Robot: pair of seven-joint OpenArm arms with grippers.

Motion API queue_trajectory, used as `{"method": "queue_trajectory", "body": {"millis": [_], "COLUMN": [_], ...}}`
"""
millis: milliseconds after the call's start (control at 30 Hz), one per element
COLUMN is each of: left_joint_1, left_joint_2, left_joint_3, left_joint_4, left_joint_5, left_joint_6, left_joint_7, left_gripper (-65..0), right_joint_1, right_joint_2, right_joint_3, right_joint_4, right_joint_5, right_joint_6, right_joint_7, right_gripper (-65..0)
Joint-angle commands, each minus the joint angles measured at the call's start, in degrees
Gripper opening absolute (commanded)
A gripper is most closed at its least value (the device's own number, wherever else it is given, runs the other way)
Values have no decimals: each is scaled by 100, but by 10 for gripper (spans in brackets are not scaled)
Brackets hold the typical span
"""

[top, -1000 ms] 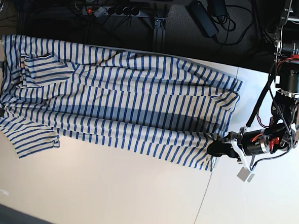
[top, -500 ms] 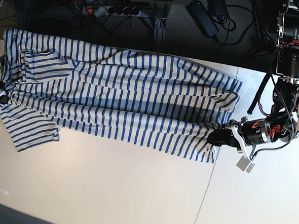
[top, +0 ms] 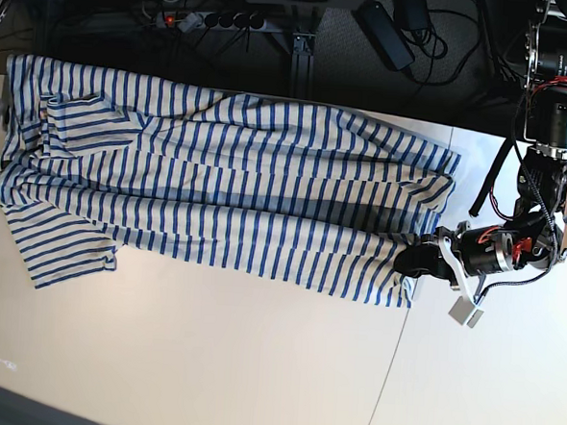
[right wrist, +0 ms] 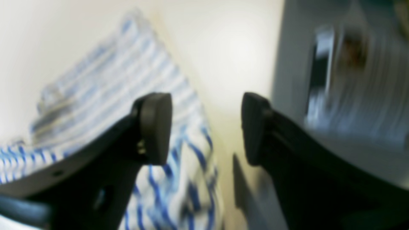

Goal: Fold the T-shirt properly
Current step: 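Fold the hem edge over toward the collar with both grippers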

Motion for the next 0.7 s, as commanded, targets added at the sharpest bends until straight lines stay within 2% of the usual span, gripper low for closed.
{"method": "queue_trajectory", "body": {"millis": [0, 200, 333, 533, 667], "left_joint_1": [-138, -138, -138, -140, -140], "left_joint_2": [-63, -68, -66, -68, -63], "left_joint_3": [-39, -39, -39, -39, -39], "left_joint_4": [94, 94, 96, 136, 173], "left_joint_5": [-94, -96, -179, -223, -254], "left_joint_6": [-115, -115, -115, -115, -115], "left_joint_7": [-94, -37, -37, -22, -24], "left_gripper": [-650, -650, -650, -650, -650], "right_joint_1": [249, 1272, 1751, 1867, 1867], "right_joint_2": [155, 28, -195, -531, -684], "right_joint_3": [2, -315, -396, -396, -396], "right_joint_4": [-52, -1375, -2286, -2839, -2868], "right_joint_5": [-33, -863, -1300, -1810, -1860], "right_joint_6": [356, 354, 317, 315, 319], "right_joint_7": [197, 920, 1032, 1145, 1150], "right_gripper": [-303, -303, -303, -303, -303]}}
